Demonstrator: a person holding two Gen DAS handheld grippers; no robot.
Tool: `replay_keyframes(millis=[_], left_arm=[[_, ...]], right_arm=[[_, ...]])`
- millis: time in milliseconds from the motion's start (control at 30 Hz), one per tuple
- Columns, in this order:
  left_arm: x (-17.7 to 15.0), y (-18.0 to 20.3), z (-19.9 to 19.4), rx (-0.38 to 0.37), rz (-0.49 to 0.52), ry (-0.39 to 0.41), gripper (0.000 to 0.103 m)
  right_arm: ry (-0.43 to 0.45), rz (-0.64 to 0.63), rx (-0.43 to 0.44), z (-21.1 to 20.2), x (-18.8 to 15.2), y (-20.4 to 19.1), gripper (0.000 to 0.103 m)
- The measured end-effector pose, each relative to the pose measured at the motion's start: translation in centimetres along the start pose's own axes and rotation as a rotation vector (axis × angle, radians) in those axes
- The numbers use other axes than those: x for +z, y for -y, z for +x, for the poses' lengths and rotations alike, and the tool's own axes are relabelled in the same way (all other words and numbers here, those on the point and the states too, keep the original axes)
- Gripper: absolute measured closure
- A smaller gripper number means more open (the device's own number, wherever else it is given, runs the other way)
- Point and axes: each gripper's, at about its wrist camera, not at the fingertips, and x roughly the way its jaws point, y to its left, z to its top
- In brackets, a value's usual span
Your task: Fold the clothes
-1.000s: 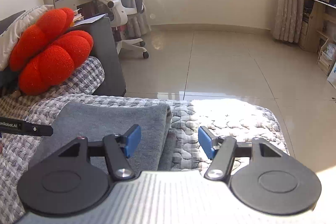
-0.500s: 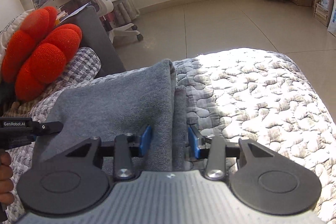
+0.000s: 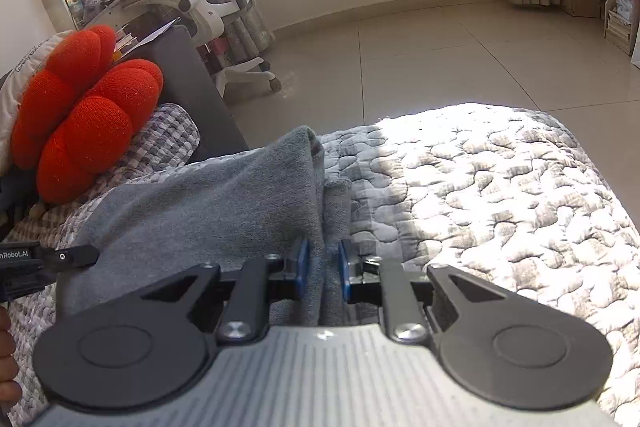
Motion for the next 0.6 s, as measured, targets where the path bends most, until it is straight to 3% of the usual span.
replay_keyframes(millis=[33, 133, 200, 433, 567, 600], left_arm=[[0.2, 0.0, -0.3, -0.012, 0.000, 0.016, 0.082], [0.7, -0.3, -1.0, -0.011, -0.005, 0.056, 0.056], [1.0, -0.8, -1.2, -0.003, -0.024, 0.067, 0.056], [0.5, -2.1, 0.2, 0.005, -0.064, -0.029, 0.062], [-0.6, -1.5, 1.4, 0.051, -0.035, -0.088, 0.060], [-0.6, -1.2, 1.5, 0.061, -0.009, -0.081, 0.059]], right_arm=[[0.001, 0.007, -0.006, 0.0, 0.0, 0.2, 0.085], [0.003, 0.027, -0.024, 0.1, -0.1, 0.8, 0.085], [-0.001, 0.036, -0.023, 0.1, -0.2, 1.1, 0.085], [0.044, 0.076, 0.056, -1.1, 0.3, 0.9, 0.080], [-0.029, 0.054, 0.040, 0.5, -0.5, 0.3, 0.079], [-0.038, 0.050, 0.032, 0.7, -0.6, 0.2, 0.073]])
